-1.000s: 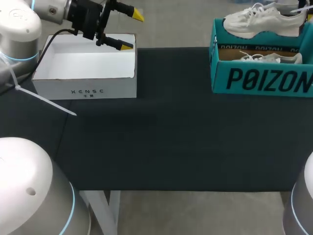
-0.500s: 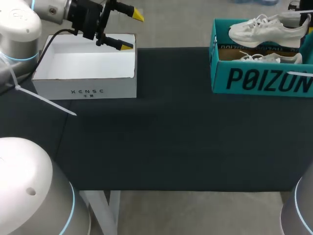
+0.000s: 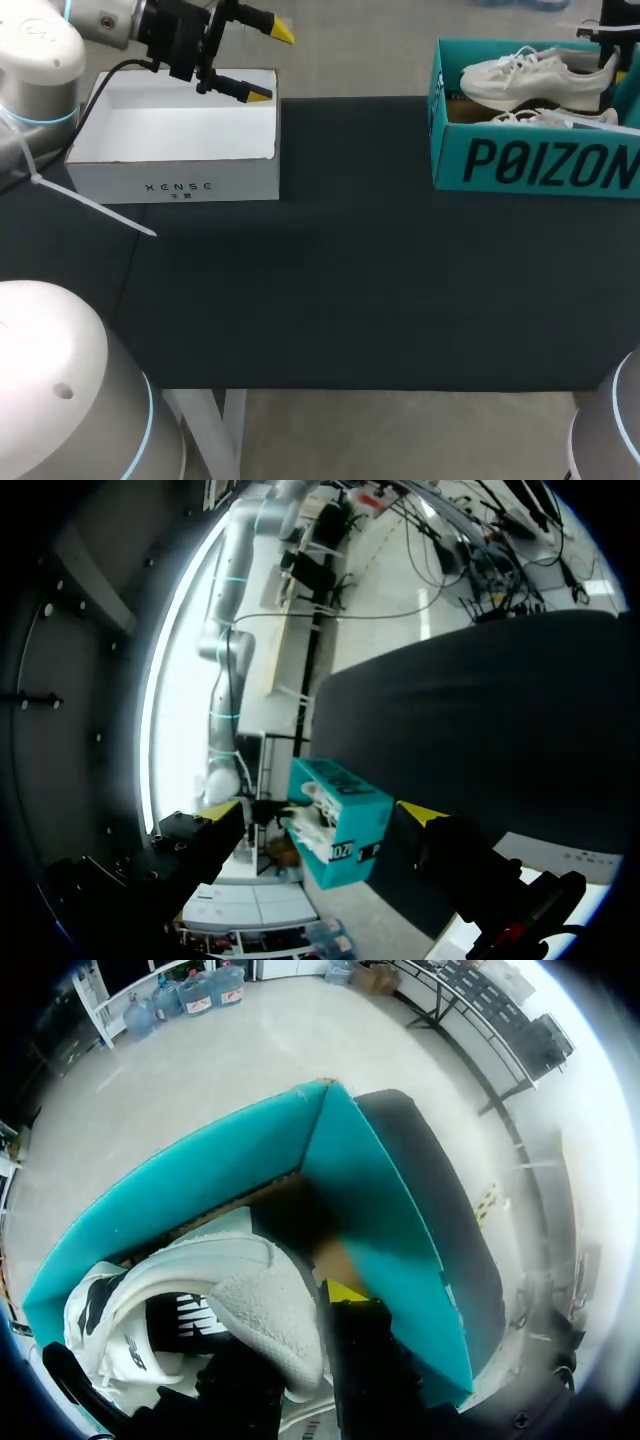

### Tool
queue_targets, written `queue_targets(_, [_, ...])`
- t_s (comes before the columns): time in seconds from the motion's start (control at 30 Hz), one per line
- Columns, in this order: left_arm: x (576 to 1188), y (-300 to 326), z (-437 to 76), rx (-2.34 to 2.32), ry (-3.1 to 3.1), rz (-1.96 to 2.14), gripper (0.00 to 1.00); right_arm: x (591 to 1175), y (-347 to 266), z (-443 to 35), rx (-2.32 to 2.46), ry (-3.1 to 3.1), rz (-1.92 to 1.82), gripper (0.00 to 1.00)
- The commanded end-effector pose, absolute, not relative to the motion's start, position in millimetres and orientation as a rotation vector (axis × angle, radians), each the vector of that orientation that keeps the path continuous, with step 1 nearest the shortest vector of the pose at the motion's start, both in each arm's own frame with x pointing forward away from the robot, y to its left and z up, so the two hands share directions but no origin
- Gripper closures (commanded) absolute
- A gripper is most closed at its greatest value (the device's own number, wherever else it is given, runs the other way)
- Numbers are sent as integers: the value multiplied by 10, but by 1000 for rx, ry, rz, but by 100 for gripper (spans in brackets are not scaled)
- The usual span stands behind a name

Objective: Take the shoe out of the shoebox, open the shoe tongue, remove and reinsert the insole, then place the shoe into the shoebox

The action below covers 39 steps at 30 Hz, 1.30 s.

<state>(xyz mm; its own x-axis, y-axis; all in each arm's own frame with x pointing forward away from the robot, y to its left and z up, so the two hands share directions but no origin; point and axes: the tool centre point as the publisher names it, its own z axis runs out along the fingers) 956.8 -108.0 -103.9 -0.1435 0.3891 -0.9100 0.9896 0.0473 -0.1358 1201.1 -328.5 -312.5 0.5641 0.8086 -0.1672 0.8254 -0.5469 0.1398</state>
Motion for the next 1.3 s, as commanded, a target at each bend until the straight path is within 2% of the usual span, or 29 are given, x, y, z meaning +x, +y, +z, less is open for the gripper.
queue_targets(0.03, [9573,-1077,-1032,1419,1625,-1082,0,12204,-3288,-3331,2712,1428,-256,100])
queue_targets(0.67, [9573,-1077,-1032,1419,1625,-1082,0,12283,-3287,-3674,2752,1457,-337,100])
queue_targets(0.7, [9573,-1077,-1032,1419,1625,-1082,0,12285,-3286,-3675,2753,1458,-339,91])
queue_targets(0.77, [9573,-1077,-1032,1419,1625,-1082,0,12286,-3282,-3674,2765,1448,-341,53])
queue_targets(0.8, [9573,-1077,-1032,1419,1625,-1082,0,12285,-3278,-3674,2769,1445,-344,44])
queue_targets(0.87, [9573,-1077,-1032,1419,1625,-1082,0,12268,-3260,-3672,2778,1434,-355,50])
queue_targets(0.9, [9573,-1077,-1032,1419,1625,-1082,0,12248,-3252,-3670,2790,1419,-359,49])
queue_targets(0.93, [9573,-1077,-1032,1419,1625,-1082,0,12232,-3248,-3668,2791,1419,-360,44])
queue_targets(0.97, [9573,-1077,-1032,1419,1625,-1082,0,12214,-3237,-3660,2798,1413,-366,34])
queue_targets(1.0, [9573,-1077,-1032,1419,1625,-1082,0,12194,-3224,-3649,2803,1412,-366,0])
queue_targets(1.3, [9573,-1077,-1032,1419,1625,-1082,0,12007,-3114,-3187,2778,1334,-368,0])
